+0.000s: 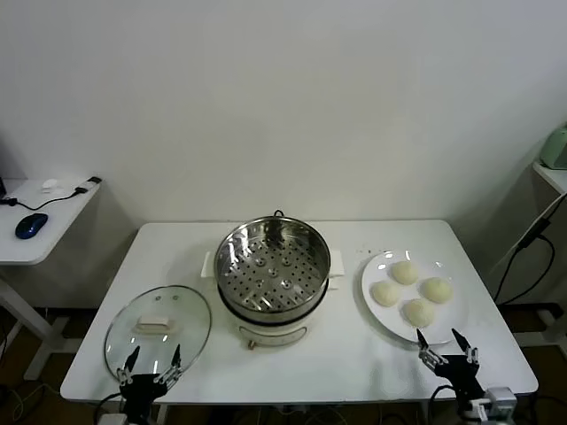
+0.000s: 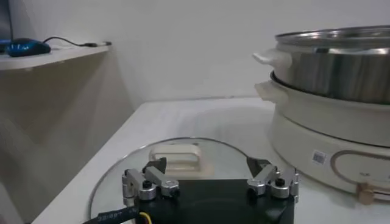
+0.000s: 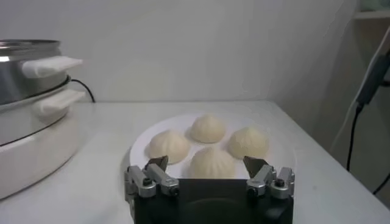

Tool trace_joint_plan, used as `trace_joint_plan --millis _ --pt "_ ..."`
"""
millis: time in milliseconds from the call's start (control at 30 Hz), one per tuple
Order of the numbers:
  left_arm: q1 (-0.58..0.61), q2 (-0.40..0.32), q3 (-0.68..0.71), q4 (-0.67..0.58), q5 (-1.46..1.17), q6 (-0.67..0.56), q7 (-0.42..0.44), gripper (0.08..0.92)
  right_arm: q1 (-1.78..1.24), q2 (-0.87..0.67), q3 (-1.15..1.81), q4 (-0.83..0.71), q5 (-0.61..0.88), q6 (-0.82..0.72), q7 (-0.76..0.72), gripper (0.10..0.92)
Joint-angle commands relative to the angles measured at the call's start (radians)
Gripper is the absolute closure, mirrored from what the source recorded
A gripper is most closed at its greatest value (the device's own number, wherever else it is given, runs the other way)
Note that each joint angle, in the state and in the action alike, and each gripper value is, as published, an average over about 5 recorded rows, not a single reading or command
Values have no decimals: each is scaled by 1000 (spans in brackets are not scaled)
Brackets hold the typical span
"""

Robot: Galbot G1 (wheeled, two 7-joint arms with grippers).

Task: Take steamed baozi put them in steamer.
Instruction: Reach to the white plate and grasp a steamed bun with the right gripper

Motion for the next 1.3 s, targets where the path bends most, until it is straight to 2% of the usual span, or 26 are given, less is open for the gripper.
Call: trace_joint_plan --millis 33,133,267,367,467,600,700,867,1300 --pt "-7 5 8 -12 -4 2 0 177 505 -234 -137 -202 -42 -186 -62 203" --pt "-8 8 10 -12 -8 0 0 177 703 -361 -313 -308 -68 -228 -192 203" --pt "-10 11 14 -9 -14 -6 -1 177 1019 -551 -672 -451 -181 -189 -539 203" --pt "-16 9 16 -7 -16 -7 -2 177 1277 -624 -975 -569 -274 -29 -854 203" --pt "-21 5 19 -4 -17 -8 -1 177 1556 -629 -1273 -688 -350 180 -1117 203" --pt "-26 3 23 0 -19 -11 -1 177 1864 -553 -1626 -842 -415 322 -1317 203" --pt "-30 3 27 6 -19 -13 0 177 2010 -459 -1838 -922 -412 337 -1368 203" --pt "-39 5 30 17 -20 -16 0 177 2051 -315 -1981 -1016 -339 302 -1359 203" --pt "-53 9 26 44 -25 -20 2 177 1744 -78 -1738 -1269 -304 245 -1216 203"
